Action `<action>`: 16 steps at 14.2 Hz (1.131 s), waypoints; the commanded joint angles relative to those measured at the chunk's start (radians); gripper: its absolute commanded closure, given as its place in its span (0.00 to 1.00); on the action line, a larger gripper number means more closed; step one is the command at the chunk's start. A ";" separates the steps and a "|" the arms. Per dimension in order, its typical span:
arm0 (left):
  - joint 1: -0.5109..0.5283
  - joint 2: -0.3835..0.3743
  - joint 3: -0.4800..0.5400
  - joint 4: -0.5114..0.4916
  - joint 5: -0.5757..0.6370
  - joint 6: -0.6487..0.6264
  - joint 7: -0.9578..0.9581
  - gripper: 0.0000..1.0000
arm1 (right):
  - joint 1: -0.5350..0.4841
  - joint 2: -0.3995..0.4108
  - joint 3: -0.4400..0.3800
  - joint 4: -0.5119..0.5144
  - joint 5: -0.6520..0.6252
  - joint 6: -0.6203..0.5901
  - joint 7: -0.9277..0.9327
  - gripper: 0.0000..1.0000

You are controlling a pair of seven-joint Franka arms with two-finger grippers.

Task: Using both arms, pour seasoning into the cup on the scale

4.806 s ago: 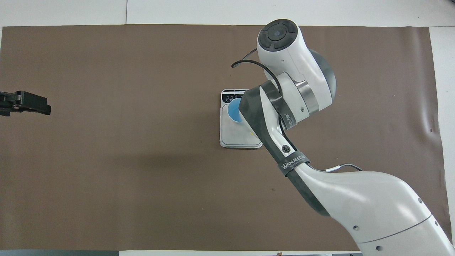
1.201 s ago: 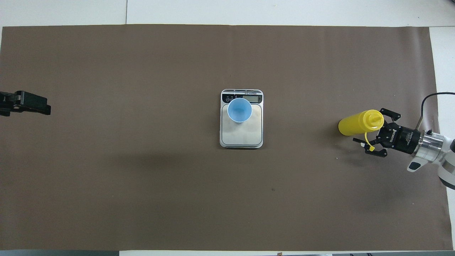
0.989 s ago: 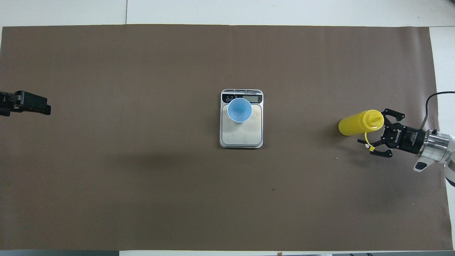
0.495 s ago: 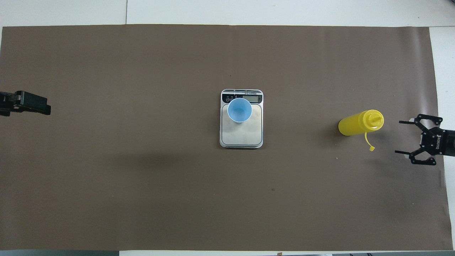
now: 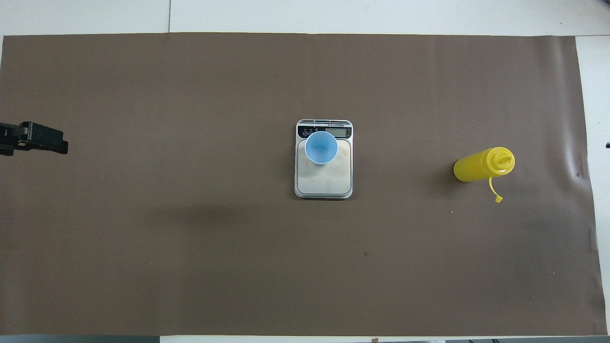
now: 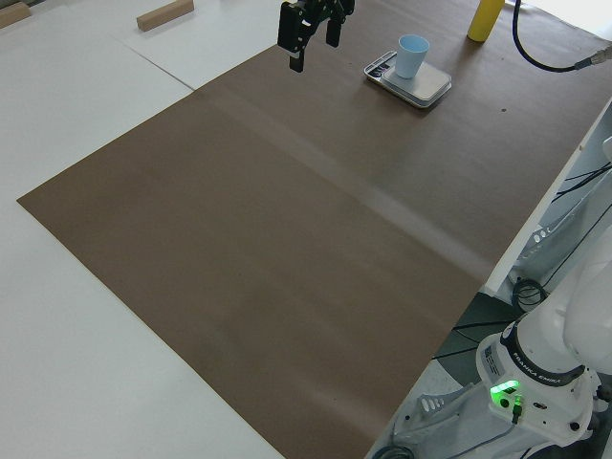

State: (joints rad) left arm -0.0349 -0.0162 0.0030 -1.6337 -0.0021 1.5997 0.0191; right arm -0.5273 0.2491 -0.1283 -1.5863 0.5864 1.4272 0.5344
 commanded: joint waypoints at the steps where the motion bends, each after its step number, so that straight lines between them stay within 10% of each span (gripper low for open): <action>1: 0.006 -0.021 0.002 -0.012 -0.015 -0.012 0.013 0.00 | 0.048 0.010 0.022 0.156 -0.126 -0.107 0.009 0.00; 16: 0.004 -0.021 0.002 -0.012 -0.015 -0.012 0.013 0.00 | 0.519 -0.197 -0.025 0.132 -0.525 0.019 -0.390 0.00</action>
State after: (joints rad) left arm -0.0349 -0.0162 0.0030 -1.6337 -0.0021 1.5997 0.0191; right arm -0.0753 0.1121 -0.1219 -1.3917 0.1147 1.4265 0.1747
